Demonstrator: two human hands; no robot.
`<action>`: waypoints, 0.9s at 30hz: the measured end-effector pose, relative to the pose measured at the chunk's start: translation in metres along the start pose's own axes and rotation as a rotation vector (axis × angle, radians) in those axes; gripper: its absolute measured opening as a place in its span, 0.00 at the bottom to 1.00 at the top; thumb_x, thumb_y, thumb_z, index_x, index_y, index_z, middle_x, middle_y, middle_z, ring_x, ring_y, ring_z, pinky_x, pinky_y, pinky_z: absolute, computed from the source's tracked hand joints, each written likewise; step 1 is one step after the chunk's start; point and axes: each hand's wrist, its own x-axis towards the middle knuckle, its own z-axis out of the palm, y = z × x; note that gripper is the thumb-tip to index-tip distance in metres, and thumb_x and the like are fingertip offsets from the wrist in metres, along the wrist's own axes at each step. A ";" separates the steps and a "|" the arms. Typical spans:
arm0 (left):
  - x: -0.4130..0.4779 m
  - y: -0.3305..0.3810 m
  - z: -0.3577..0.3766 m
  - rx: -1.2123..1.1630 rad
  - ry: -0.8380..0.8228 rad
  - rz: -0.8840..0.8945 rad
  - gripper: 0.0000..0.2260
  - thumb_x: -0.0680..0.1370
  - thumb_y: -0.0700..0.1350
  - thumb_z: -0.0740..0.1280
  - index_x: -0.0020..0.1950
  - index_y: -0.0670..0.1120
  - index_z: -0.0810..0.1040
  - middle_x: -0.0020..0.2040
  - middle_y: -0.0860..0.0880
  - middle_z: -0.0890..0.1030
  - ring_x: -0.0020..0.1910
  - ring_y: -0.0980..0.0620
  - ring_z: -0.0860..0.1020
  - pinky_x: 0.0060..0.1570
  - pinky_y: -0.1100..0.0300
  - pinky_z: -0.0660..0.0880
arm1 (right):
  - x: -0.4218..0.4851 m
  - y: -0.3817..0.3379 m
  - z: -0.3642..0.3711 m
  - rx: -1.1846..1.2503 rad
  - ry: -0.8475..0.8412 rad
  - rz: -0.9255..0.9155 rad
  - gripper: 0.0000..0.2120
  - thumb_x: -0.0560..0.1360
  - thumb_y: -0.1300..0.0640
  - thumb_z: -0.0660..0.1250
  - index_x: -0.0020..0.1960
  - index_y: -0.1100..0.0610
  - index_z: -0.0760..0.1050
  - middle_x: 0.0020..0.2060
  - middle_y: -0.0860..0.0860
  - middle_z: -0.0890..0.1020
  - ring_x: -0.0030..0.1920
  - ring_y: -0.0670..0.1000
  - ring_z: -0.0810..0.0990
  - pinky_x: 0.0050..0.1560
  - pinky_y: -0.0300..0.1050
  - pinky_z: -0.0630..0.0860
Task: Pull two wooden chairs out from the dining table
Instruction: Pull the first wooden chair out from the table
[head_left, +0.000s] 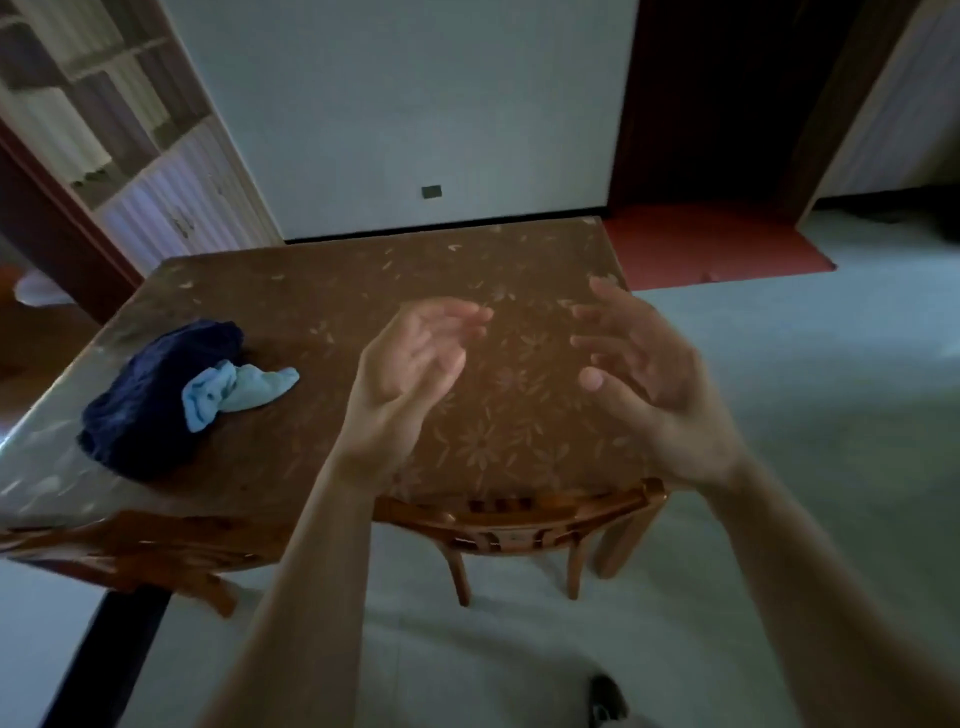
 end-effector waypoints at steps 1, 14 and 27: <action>-0.004 -0.010 -0.006 -0.019 -0.042 -0.005 0.26 0.82 0.62 0.68 0.71 0.44 0.75 0.68 0.41 0.81 0.69 0.41 0.80 0.69 0.44 0.77 | -0.007 0.002 0.007 -0.022 0.030 0.026 0.39 0.74 0.30 0.72 0.80 0.40 0.64 0.70 0.43 0.79 0.68 0.48 0.82 0.68 0.59 0.79; -0.069 -0.166 0.004 0.735 -0.912 -0.615 0.48 0.64 0.66 0.82 0.79 0.65 0.63 0.76 0.57 0.75 0.74 0.50 0.75 0.69 0.47 0.74 | -0.068 0.141 0.074 -0.904 -0.712 0.640 0.61 0.60 0.21 0.73 0.84 0.38 0.47 0.86 0.47 0.56 0.86 0.56 0.54 0.84 0.63 0.46; -0.057 -0.226 0.000 0.988 -1.116 -0.727 0.22 0.81 0.57 0.67 0.75 0.67 0.71 0.58 0.54 0.83 0.58 0.45 0.83 0.60 0.49 0.80 | -0.025 0.186 0.054 -0.977 -1.040 0.544 0.22 0.76 0.47 0.73 0.69 0.36 0.76 0.58 0.45 0.86 0.57 0.53 0.85 0.57 0.52 0.82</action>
